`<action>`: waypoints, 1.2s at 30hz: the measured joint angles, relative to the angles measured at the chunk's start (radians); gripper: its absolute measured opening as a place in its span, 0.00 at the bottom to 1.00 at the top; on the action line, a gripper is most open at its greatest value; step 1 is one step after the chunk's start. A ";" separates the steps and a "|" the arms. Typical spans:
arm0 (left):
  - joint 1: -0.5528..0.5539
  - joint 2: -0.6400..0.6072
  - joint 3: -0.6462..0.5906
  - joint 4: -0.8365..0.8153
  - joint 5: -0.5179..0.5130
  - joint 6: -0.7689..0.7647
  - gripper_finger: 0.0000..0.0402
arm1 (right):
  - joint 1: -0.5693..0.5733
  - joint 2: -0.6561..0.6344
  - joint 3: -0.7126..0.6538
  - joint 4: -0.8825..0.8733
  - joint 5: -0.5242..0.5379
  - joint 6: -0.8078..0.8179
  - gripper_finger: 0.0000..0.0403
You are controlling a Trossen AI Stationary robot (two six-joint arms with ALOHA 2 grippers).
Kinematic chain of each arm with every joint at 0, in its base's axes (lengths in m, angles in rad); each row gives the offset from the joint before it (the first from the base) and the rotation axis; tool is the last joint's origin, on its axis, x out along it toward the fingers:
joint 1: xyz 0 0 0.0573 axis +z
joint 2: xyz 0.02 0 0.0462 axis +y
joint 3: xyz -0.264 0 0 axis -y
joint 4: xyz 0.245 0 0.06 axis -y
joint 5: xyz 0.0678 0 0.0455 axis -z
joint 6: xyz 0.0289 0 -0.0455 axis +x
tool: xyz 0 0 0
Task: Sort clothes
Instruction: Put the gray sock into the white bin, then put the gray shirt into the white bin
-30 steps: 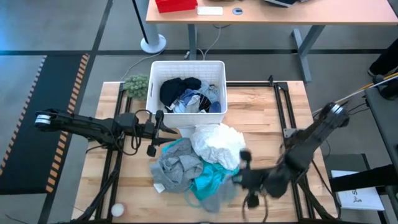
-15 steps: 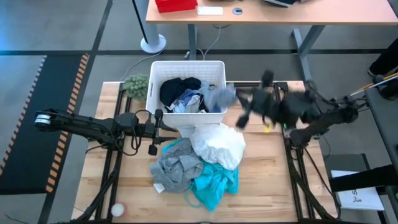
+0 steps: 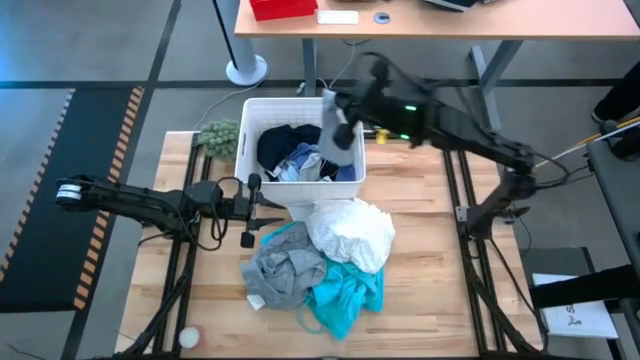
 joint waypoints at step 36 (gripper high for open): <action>0.000 0.000 0.000 0.006 0.001 -0.026 0.28 | -0.204 0.362 0.248 -0.310 -0.204 0.302 0.58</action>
